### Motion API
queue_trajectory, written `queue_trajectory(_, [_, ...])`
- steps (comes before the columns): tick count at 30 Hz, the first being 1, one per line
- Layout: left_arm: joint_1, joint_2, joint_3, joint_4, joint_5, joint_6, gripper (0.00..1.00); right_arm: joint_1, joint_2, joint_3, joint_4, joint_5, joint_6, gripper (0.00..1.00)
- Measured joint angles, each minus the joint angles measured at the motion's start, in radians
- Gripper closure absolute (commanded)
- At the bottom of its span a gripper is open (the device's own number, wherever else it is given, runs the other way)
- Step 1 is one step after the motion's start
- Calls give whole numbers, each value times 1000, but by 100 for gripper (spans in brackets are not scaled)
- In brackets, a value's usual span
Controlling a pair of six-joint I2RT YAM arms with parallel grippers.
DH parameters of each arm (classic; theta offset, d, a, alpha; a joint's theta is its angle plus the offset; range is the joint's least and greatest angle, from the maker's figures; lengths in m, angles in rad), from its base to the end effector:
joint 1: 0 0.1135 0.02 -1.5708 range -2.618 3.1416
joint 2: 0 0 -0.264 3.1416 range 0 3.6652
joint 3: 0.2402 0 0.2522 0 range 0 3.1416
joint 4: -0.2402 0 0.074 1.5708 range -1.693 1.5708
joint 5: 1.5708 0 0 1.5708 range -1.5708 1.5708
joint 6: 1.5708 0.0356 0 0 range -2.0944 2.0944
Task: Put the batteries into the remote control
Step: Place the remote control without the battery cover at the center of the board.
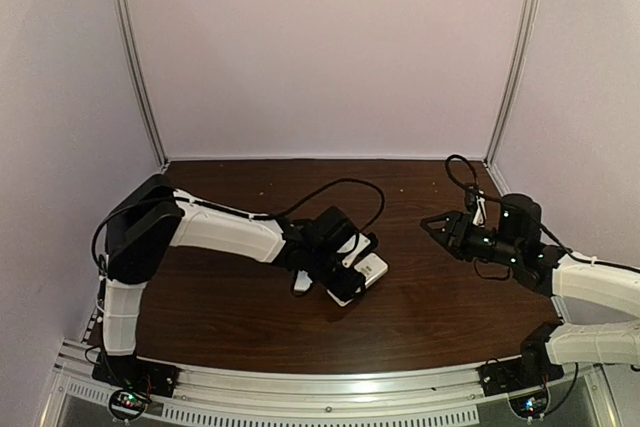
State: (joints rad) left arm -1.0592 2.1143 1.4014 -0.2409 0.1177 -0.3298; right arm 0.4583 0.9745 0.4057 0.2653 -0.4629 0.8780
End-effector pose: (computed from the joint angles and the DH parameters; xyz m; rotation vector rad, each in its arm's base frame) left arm 0.2139 -0.3895 0.1354 0.9965 2.4700 -0.6637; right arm 0.1826 0.1078 0.2189 0.0796 2.0726 1.3084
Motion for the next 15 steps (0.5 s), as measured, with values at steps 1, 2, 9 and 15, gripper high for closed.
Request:
queue_trajectory(1, [0,6,17,-18,-2,2,51,-5,-10,-7,-16,0,-4,40])
queue_trajectory(2, [0,14,39,-37,-3,3,50,-10,-19,-13,-33,0,-8,40])
queue_trajectory(9, [-7,78,159,-145,-36,14,44,-28,-47,-19,-86,-2,-20,39])
queue_trajectory(15, [-22,101,211,-219,-72,19,39,-39,-61,-19,-110,-4,-31,39])
